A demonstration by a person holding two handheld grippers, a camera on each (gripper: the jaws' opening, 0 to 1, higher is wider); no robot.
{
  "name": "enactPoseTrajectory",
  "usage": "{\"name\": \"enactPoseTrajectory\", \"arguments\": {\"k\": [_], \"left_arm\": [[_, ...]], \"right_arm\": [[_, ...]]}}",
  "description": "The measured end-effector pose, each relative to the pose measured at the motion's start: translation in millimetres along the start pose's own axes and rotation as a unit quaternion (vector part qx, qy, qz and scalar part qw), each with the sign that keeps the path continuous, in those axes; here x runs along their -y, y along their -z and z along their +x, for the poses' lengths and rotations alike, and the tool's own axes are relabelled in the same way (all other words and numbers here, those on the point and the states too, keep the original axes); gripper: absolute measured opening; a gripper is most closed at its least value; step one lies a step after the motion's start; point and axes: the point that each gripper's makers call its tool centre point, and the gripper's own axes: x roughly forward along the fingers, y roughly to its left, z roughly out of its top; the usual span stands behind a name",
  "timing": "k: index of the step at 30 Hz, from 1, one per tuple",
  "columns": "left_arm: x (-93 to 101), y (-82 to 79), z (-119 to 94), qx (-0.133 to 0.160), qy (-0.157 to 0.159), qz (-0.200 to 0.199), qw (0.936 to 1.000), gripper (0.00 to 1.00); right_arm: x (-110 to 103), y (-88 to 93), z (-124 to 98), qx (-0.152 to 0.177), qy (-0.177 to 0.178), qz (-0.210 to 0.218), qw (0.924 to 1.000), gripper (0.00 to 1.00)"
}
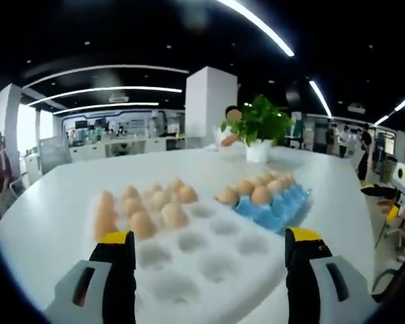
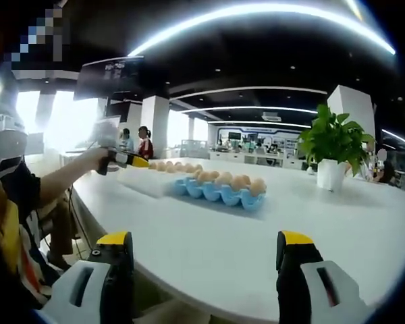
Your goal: Pick up the eggs on the table and place them into the egg tray on the table
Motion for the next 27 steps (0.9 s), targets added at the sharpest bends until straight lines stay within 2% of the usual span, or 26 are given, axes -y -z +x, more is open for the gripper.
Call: {"name": "enactPoseTrajectory", "arguments": {"k": [10, 16, 19, 24, 27], "left_arm": [[-13.8, -10.5, 21, -0.031, 0.007, 0.036, 0.9989, 0.92], [-18.3, -7.3, 32, -0.066, 0.011, 0.092, 0.9936, 0.91], [-20.0, -5.0, 38, -0.075, 0.019, 0.089, 0.9930, 0.90], [-29.9, -4.9, 50, -0.090, 0.030, 0.069, 0.9931, 0.81], [-33.4, -3.5, 55, -0.102, 0.036, 0.057, 0.9925, 0.81]], "right_arm": [[2, 3.7, 1, -0.002, 0.002, 0.003, 1.0000, 0.91], [4, 4.7, 0, -0.001, 0.004, 0.005, 1.0000, 0.91], [4, 5.8, 0, -0.002, 0.005, 0.005, 1.0000, 0.91], [3, 6.5, 1, -0.003, 0.003, 0.006, 1.0000, 0.91], [2, 6.0, 1, -0.001, 0.003, 0.006, 1.0000, 0.91]]}}
